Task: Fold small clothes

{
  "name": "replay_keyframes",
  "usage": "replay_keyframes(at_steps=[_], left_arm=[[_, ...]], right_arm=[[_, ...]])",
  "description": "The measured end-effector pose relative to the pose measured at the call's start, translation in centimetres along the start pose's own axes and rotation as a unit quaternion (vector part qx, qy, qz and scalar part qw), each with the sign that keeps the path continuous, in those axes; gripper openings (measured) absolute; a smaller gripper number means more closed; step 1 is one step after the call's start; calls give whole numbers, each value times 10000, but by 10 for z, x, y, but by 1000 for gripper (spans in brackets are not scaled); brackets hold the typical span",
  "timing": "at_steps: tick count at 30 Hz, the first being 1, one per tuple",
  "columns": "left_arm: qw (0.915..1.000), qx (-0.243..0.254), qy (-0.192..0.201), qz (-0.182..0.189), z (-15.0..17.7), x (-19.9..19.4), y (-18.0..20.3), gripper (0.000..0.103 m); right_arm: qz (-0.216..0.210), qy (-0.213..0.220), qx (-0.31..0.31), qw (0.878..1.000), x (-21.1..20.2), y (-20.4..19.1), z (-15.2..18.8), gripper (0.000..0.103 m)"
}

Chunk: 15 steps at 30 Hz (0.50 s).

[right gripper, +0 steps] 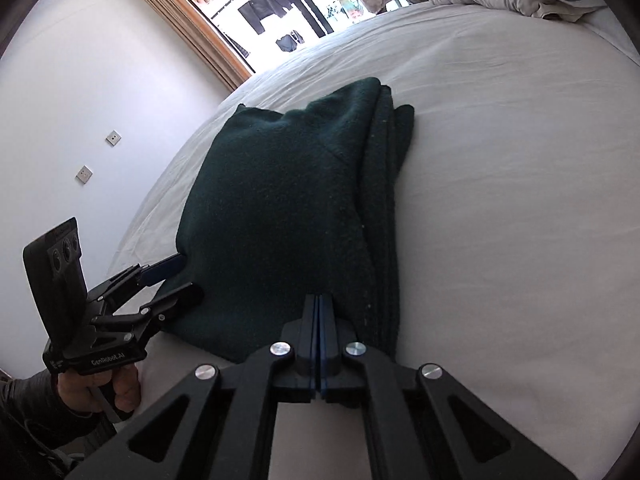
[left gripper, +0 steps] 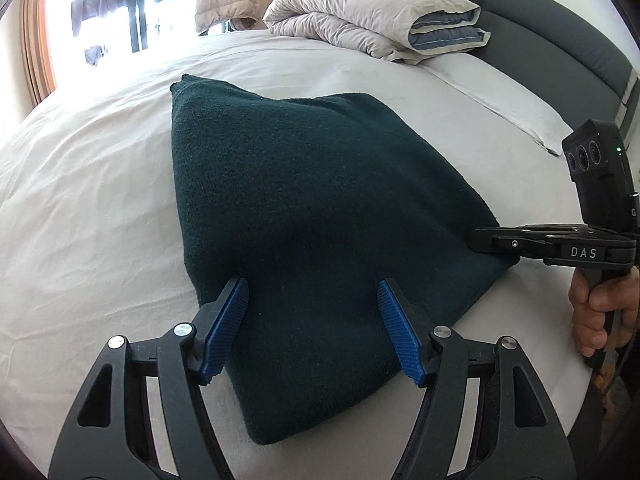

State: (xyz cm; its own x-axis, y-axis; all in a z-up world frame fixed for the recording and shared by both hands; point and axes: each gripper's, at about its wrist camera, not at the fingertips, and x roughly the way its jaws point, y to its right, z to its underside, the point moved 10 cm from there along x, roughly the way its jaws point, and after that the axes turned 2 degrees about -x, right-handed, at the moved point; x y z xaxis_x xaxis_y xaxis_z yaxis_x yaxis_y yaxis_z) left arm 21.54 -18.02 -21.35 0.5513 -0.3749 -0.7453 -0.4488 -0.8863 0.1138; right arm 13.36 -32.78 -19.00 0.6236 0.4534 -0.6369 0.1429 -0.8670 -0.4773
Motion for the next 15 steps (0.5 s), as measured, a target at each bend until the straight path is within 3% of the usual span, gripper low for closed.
replay_keyframes(at_steps=[2, 4, 5, 9, 12, 15], left_arm=[[9999, -31, 155, 37, -7, -22, -4, 66], [9989, 42, 441, -154, -32, -34, -12, 66], [9983, 58, 542, -226, -45, -36, -19, 66], [9978, 109, 517, -390, -83, -15, -36, 66], [9981, 43, 198, -585, -87, 16, -50, 66], [9985, -236, 54, -487, -78, 35, -60, 67]], right_arm=[[77, -28, -45, 10000, -8, 0, 1, 0], [232, -37, -100, 9997, -17, -6, -11, 0], [253, 50, -136, 9996, -22, -11, -21, 6], [-296, 476, -54, 9984, -24, -41, -84, 12], [-901, 331, 141, 9953, 12, -56, -131, 24], [-707, -7, 345, 9969, 65, -49, -153, 27]])
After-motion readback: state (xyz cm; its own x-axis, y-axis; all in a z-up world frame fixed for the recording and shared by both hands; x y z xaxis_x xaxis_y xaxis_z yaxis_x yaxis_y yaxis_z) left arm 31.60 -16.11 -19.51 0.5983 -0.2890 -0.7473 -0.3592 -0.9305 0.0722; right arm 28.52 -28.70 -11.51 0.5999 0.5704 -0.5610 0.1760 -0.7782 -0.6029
